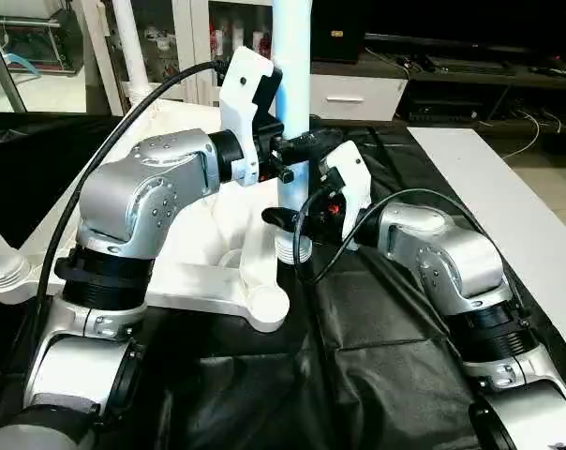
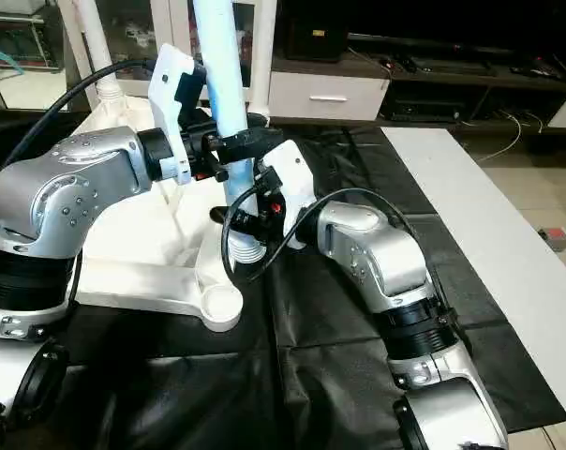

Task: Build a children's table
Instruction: Pick table leg

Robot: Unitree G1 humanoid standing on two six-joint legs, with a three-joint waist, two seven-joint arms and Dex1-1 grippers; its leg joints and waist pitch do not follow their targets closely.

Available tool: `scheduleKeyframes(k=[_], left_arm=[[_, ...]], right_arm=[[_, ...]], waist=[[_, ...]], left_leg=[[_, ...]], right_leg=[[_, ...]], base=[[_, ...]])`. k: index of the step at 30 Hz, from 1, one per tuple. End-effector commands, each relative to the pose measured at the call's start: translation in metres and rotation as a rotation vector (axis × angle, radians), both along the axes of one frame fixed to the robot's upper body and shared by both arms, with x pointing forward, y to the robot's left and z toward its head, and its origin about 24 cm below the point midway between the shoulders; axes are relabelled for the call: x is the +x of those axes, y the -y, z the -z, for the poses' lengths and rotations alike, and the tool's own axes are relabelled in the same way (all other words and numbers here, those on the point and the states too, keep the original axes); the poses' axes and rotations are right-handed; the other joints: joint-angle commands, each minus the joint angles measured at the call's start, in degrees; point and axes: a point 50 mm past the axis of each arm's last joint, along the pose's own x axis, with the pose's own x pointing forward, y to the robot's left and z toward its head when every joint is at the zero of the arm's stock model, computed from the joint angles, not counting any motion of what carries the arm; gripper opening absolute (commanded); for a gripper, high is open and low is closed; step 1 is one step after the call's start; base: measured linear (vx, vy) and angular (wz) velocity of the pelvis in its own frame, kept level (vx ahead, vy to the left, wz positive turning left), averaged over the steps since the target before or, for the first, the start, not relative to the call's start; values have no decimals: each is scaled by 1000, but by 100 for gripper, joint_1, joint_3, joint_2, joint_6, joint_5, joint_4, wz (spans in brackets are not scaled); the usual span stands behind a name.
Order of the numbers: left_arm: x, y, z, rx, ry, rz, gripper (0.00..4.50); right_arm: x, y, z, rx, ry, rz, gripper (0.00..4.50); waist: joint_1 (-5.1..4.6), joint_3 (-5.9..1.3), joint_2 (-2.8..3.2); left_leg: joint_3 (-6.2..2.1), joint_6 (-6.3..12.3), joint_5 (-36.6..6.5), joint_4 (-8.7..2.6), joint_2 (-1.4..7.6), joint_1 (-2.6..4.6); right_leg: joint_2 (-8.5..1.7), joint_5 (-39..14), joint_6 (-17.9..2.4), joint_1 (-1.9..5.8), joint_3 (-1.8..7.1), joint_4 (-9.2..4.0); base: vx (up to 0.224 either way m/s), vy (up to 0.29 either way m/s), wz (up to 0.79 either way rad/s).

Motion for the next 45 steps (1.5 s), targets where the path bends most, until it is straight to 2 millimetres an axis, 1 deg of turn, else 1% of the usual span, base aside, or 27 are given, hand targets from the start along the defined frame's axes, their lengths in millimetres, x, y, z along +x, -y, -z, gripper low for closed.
scheduleKeyframes(k=[1,6,11,13,14,15,17,19,20,21,23,26,28,29,30,33,34,35,36,37,38,39,40,42,43,44,45], left_arm=[[-5,5,-4,-5,16,37,179],[-6,6,-5,-12,14,45,179],[-6,5,-5,-9,13,48,179],[-8,7,-5,-36,-21,89,179],[-8,9,-4,-51,-38,110,235],[-8,8,-4,-52,-45,102,248],[-5,5,-6,-49,-39,69,248],[-3,3,-9,-71,-34,46,269],[-2,1,-12,-98,-33,37,284],[-1,1,-13,-111,-32,31,291],[-1,-1,-19,-148,-27,24,291],[-2,-2,-26,-177,-21,30,334],[1,-7,-29,-189,-10,-3,341],[1,-7,-29,-189,-10,-3,355],[3,-9,-29,-195,-10,-10,369],[3,-10,-29,-205,-7,-14,388],[3,-12,-32,-237,0,-26,398],[1,-15,-35,-276,8,-17,405],[1,-15,-35,-276,8,-17,408],[-3,-21,-37,-328,27,4,408],[-9,-28,-37,-356,47,23,408],[-14,-37,-33,-352,74,33,408],[-19,-45,-26,-297,98,21,408],[-23,-56,-9,-160,137,-6,408],[-29,-64,8,-25,153,6,408],[-35,-69,20,64,156,27,408],[-41,-75,33,165,154,58,408]], right_arm=[[0,6,0,0,-5,22,221],[0,7,0,2,-9,23,199],[0,7,0,5,-4,25,194],[0,7,0,6,-2,27,194],[1,7,0,7,-1,27,193],[1,7,0,8,1,29,193],[1,8,-1,11,5,33,193],[1,8,-1,12,7,36,191],[1,9,-1,11,8,39,190],[1,9,0,10,8,41,190],[2,12,1,8,5,56,189],[4,16,3,8,3,87,188],[6,23,4,18,3,124,188],[6,23,4,18,3,124,188],[7,26,5,23,4,136,188],[7,28,5,25,6,147,187],[8,33,5,27,8,170,187],[11,42,4,34,17,217,187],[11,42,4,34,17,217,187],[14,54,1,57,40,288,187],[15,63,-2,86,56,341,187],[15,72,-6,121,71,391,187],[12,77,-8,143,84,410,186],[6,79,-9,155,93,410,186],[-1,80,-9,160,99,398,186],[-5,80,-8,162,103,389,186],[-9,80,-8,165,106,381,186]], waist=[[-2,-450,154],[0,-452,157],[1,-452,162],[-1,-450,170],[-4,-451,166],[-2,-452,172],[1,-450,174],[3,-451,179],[1,-451,159],[11,-449,164],[15,-451,150],[13,-448,149],[19,-450,183],[17,-446,174],[21,-446,187],[25,-453,179],[22,-453,179],[34,-457,205],[35,-458,186],[42,-457,213],[39,-458,205],[44,-459,255],[40,-463,243],[12,-459,264],[29,-454,290],[-5,-451,305],[8,-449,319]], left_leg=[[-124,-616,-1498,-439,226,252],[-125,-612,-1481,-438,228,251],[-127,-618,-1485,-441,227,250],[-127,-624,-1498,-441,224,250],[-124,-627,-1497,-439,224,252],[-128,-625,-1492,-439,223,249],[-125,-615,-1506,-437,222,256],[-128,-627,-1525,-441,226,254],[-126,-624,-1515,-441,228,252],[-126,-617,-1502,-438,223,246],[-122,-612,-1459,-432,221,246],[-120,-592,-1461,-431,216,246],[-127,-606,-1477,-430,217,251],[-122,-603,-1486,-432,217,250],[-126,-606,-1499,-435,215,245],[-127,-590,-1459,-430,215,244],[-125,-577,-1399,-427,216,233],[-127,-586,-1369,-420,218,239],[-121,-575,-1337,-413,214,235],[-122,-564,-1299,-412,211,231],[-121,-564,-1290,-412,214,223],[-127,-577,-1286,-413,217,225],[-123,-538,-1232,-412,207,216],[-105,-474,-1237,-423,206,223],[-128,-421,-1244,-434,207,229],[-122,-433,-1301,-460,216,225],[-132,-447,-1387,-460,222,245]], right_leg=[[-446,-714,-983,143,226,-459],[-445,-703,-980,141,227,-457],[-444,-686,-989,144,225,-454],[-440,-680,-1002,141,224,-453],[-439,-674,-1011,141,223,-446],[-441,-664,-1019,145,223,-448],[-442,-684,-1032,137,225,-456],[-439,-670,-1021,140,225,-452],[-443,-657,-1027,147,225,-456],[-449,-664,-1040,151,226,-456],[-448,-632,-1053,155,224,-451],[-444,-665,-1031,150,224,-456],[-446,-671,-1033,146,222,-456],[-443,-670,-1022,144,225,-469],[-441,-649,-1010,150,226,-471],[-446,-628,-1014,164,224,-462],[-448,-564,-1041,173,225,-455],[-456,-520,-1059,170,223,-448],[-450,-446,-1099,174,221,-444],[-449,-401,-1113,177,222,-433],[-456,-369,-1132,184,220,-429],[-461,-345,-1146,176,219,-422],[-441,-276,-1122,188,220,-429],[-396,-294,-981,175,224,-430],[-412,-440,-860,170,232,-479],[-404,-568,-785,163,235,-464],[-414,-674,-774,141,231,-473]], base=[[0,0,0],[0,0,0],[0,0,0],[0,0,0],[0,0,0],[0,0,0],[0,0,0],[0,0,0],[0,0,0],[0,0,0],[0,0,0],[0,0,0],[0,0,0],[0,0,0],[0,0,0],[0,0,0],[0,0,0],[0,0,0],[0,0,0],[0,0,0],[0,0,0],[0,0,0],[0,0,0],[0,0,0],[0,0,0],[0,0,0],[0,0,0]])
